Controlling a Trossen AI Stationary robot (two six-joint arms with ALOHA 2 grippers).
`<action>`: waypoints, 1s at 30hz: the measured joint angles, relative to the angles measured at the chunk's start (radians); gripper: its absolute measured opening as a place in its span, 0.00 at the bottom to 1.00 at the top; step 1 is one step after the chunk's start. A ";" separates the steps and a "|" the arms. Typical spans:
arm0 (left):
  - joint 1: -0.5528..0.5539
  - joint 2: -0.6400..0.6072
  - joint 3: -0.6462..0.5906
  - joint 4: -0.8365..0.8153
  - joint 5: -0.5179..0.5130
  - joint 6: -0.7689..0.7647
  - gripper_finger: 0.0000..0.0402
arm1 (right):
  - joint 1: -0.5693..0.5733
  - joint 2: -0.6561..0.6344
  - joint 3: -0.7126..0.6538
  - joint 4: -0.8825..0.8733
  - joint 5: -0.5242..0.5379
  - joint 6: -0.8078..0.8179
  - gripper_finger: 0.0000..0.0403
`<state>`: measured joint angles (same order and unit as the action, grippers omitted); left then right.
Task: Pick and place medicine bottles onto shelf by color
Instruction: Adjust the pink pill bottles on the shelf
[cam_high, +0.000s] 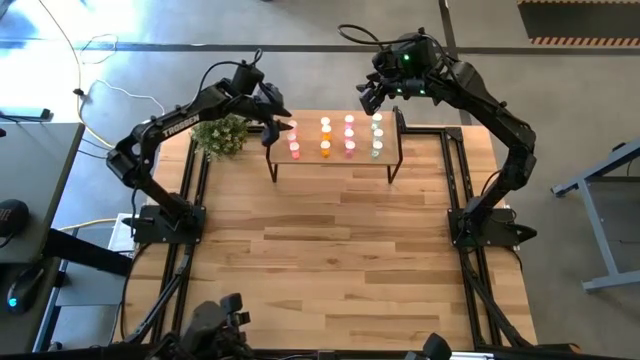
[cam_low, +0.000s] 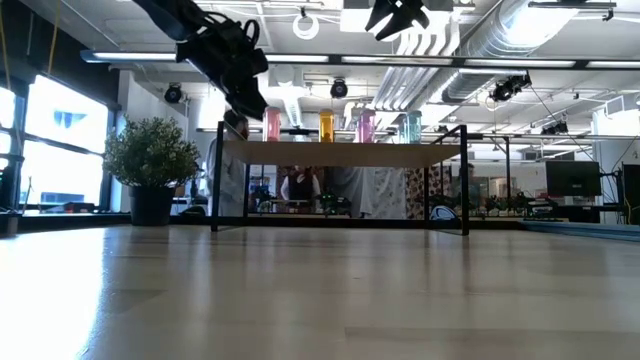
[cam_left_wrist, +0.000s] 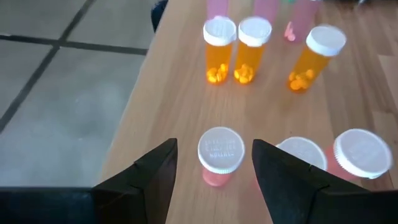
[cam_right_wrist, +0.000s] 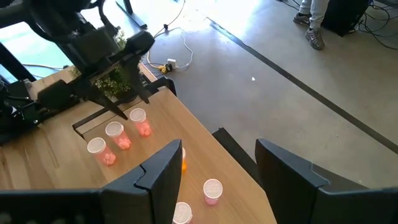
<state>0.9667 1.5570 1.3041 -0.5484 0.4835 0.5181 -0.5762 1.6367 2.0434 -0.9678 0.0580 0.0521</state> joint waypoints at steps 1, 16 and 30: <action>-0.001 0.006 0.000 -0.001 0.000 0.001 0.49 | 0.000 0.000 0.000 0.000 0.000 0.000 0.48; -0.012 0.019 0.000 0.020 -0.058 0.002 0.49 | 0.000 0.000 0.000 0.000 -0.001 0.000 0.48; -0.029 0.019 0.000 0.021 -0.112 0.036 0.49 | 0.000 0.000 0.000 0.000 -0.001 0.000 0.48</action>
<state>0.9380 1.5761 1.3041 -0.5278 0.3719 0.5542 -0.5762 1.6367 2.0434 -0.9676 0.0570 0.0521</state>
